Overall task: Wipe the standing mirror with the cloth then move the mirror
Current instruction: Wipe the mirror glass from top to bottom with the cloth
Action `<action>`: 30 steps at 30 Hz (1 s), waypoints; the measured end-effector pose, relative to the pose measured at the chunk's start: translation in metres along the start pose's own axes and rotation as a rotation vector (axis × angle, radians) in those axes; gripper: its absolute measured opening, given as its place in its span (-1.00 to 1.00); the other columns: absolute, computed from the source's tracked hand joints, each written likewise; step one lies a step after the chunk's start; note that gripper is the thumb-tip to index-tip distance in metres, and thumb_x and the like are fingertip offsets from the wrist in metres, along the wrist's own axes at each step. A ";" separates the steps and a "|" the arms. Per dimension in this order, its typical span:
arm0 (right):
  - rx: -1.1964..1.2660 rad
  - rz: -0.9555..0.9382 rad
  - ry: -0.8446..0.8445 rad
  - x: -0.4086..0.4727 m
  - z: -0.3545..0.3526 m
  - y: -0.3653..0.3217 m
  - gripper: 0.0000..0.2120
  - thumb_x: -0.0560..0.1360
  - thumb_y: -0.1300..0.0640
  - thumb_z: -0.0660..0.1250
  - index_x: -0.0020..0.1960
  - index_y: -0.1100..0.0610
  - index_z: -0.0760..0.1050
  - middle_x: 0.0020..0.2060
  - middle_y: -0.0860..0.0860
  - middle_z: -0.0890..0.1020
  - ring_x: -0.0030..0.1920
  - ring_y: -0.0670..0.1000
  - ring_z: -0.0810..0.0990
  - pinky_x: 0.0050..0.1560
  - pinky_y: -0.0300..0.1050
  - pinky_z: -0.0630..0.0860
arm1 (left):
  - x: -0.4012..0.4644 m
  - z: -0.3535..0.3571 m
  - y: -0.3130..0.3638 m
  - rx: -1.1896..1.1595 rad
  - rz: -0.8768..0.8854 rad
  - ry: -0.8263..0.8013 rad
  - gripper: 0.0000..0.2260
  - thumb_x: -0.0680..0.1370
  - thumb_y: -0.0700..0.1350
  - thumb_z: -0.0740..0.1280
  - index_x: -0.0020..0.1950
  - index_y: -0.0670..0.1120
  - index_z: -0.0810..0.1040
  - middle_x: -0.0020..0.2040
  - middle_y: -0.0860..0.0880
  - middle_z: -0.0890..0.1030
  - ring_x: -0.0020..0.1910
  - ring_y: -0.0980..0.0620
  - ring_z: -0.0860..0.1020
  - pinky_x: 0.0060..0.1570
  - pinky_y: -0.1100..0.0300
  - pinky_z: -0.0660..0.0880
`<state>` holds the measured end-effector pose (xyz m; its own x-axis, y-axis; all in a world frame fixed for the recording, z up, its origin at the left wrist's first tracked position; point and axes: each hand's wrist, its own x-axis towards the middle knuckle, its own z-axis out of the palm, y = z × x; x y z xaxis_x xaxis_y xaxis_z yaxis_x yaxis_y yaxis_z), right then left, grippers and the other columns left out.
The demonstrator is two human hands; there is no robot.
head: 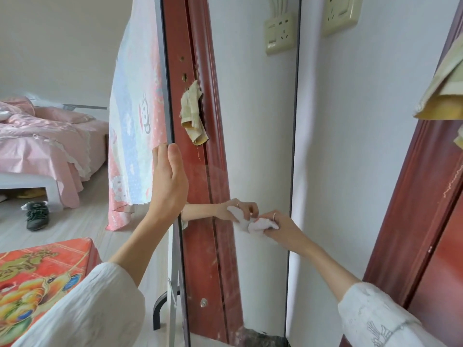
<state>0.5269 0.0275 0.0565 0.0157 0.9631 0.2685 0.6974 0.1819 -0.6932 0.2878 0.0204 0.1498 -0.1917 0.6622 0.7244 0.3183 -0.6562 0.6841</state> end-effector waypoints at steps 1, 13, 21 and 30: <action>-0.076 0.027 -0.026 0.002 -0.007 0.001 -0.82 0.39 0.26 0.23 -0.09 0.11 0.57 -0.09 0.13 0.53 -0.15 0.01 0.49 -0.28 -0.38 0.38 | 0.000 -0.001 0.000 0.006 -0.001 -0.022 -0.72 0.64 -0.05 -0.10 -0.26 0.04 0.21 -0.25 0.11 0.25 -0.27 0.18 0.28 -0.24 0.60 0.23; 0.067 -0.229 0.448 0.049 -0.047 -0.092 -0.71 0.46 0.35 0.25 0.16 0.20 0.53 0.14 0.19 0.48 0.06 0.09 0.51 -0.05 -0.38 0.30 | 0.002 -0.017 0.003 0.081 -0.036 -0.123 -0.68 0.63 0.00 -0.04 -0.32 -0.02 0.15 -0.36 0.03 0.21 -0.39 0.09 0.21 -0.40 0.44 0.26; 0.150 -0.268 0.227 0.003 0.005 -0.057 -0.58 0.39 0.48 0.31 -0.14 -0.06 0.56 -0.14 0.06 0.46 -0.14 0.00 0.51 -0.16 -0.50 0.42 | -0.001 -0.021 0.009 0.068 -0.069 -0.203 -0.71 0.63 0.02 -0.06 -0.28 -0.01 0.16 -0.31 0.04 0.21 -0.37 0.08 0.20 -0.33 0.26 0.24; -0.044 -0.049 0.223 0.006 -0.027 -0.073 -0.61 0.29 0.10 0.23 0.05 0.21 0.56 0.01 0.17 0.57 0.00 0.13 0.57 -0.11 -0.17 0.44 | 0.004 -0.031 0.012 0.184 -0.079 -0.282 -0.68 0.62 -0.02 0.00 -0.33 -0.05 0.14 -0.33 0.01 0.25 -0.37 0.03 0.22 -0.36 0.17 0.13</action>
<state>0.4958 0.0149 0.1268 0.1354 0.8850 0.4456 0.7320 0.2137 -0.6469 0.2622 0.0034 0.1636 0.0340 0.7990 0.6004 0.4799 -0.5400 0.6914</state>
